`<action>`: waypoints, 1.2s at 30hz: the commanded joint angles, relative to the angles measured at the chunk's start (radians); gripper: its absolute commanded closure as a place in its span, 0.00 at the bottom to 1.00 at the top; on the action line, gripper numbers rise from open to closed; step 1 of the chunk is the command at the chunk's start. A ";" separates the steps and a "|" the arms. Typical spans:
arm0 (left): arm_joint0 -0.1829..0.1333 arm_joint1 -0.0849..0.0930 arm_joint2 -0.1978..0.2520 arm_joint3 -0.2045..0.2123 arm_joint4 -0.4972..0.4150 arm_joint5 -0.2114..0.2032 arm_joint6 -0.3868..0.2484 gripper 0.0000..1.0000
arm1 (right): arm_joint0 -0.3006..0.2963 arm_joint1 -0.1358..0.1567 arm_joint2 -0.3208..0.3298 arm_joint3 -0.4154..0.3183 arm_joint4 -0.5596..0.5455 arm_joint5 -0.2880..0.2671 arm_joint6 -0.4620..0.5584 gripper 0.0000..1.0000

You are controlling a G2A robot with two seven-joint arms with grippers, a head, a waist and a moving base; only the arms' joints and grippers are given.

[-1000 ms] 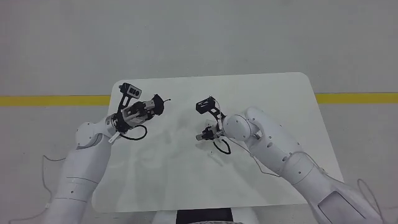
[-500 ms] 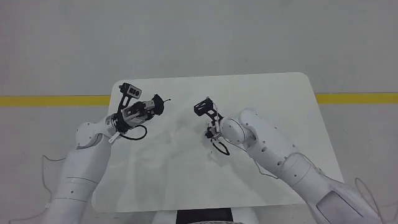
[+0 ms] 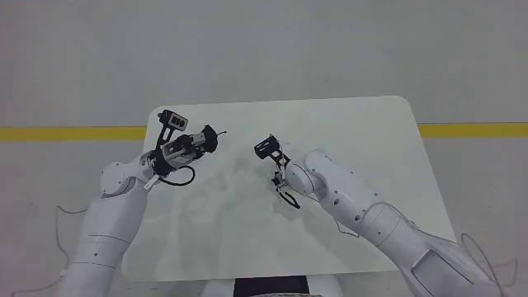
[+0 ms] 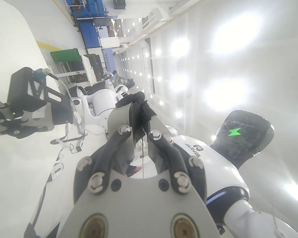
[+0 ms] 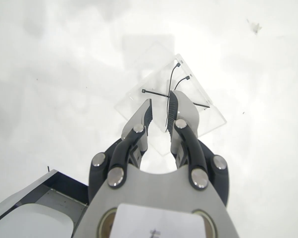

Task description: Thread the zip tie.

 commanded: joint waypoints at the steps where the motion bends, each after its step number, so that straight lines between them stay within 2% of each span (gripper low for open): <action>1: 0.000 0.000 0.000 0.000 0.000 0.000 0.000 1.00 | 0.004 -0.006 -0.008 0.017 -0.006 0.000 -0.004 0.86; 8: 0.000 0.000 0.000 0.000 0.000 0.000 0.000 1.00 | 0.023 -0.031 -0.032 0.069 -0.039 0.011 -0.006 0.83; 15: 0.000 0.000 0.000 0.000 0.000 0.000 0.000 1.00 | 0.029 -0.047 -0.036 0.092 -0.054 0.009 0.001 0.82; 21: 0.000 0.000 0.000 0.000 0.000 0.000 0.000 1.00 | 0.022 -0.053 -0.031 0.088 -0.072 0.007 0.005 0.79; 36: 0.000 0.000 0.000 0.000 0.000 0.000 0.000 1.00 | -0.009 -0.063 -0.008 0.085 -0.116 -0.015 0.010 0.80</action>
